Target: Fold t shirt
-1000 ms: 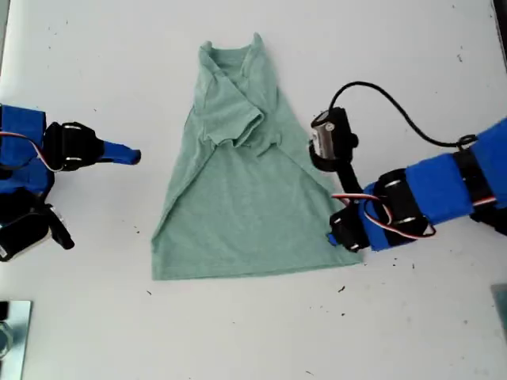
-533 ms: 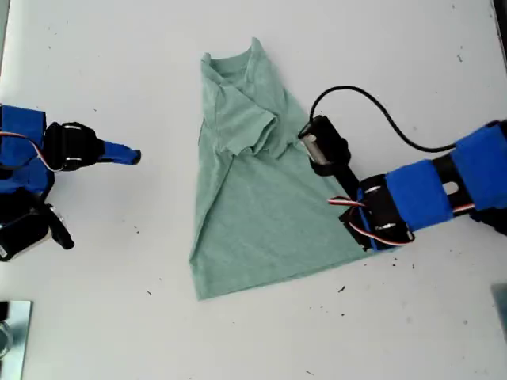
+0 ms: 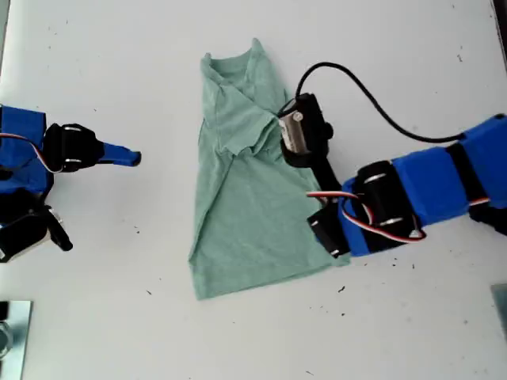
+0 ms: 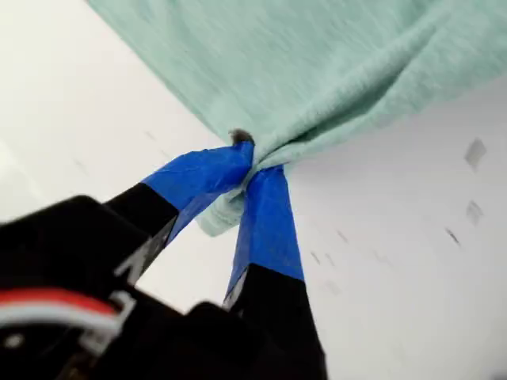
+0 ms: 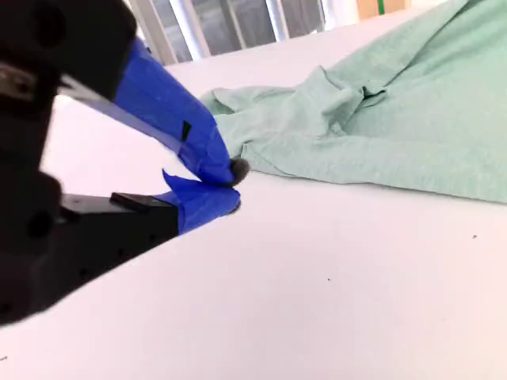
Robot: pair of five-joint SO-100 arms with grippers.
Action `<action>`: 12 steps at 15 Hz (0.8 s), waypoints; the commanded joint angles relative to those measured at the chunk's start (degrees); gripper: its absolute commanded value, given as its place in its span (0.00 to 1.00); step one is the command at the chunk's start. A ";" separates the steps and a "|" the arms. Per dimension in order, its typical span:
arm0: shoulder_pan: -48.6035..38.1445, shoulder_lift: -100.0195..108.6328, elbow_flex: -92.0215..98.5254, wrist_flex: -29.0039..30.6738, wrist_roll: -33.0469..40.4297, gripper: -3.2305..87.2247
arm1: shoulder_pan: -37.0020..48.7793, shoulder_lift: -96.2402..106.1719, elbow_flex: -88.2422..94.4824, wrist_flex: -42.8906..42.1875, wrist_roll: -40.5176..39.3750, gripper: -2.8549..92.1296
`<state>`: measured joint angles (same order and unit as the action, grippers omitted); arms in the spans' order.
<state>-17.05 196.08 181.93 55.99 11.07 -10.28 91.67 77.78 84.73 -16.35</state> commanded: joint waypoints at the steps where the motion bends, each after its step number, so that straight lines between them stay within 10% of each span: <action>1: 0.62 0.53 0.35 0.35 -0.18 0.03 | 0.70 -4.04 -6.15 -9.84 1.05 0.02; 5: 1.05 0.62 0.26 0.44 -0.35 0.03 | 0.18 -12.22 -4.22 -19.07 -0.35 0.29; 10: 1.67 1.32 0.26 0.62 -0.35 0.03 | -0.79 2.90 -10.81 -3.43 -2.46 0.27; 12: 1.67 2.11 0.26 0.88 -0.44 0.03 | 1.49 15.73 -2.81 9.32 -3.08 0.07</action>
<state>-17.05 197.75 181.93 56.07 11.07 -10.20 95.45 71.54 85.61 -18.81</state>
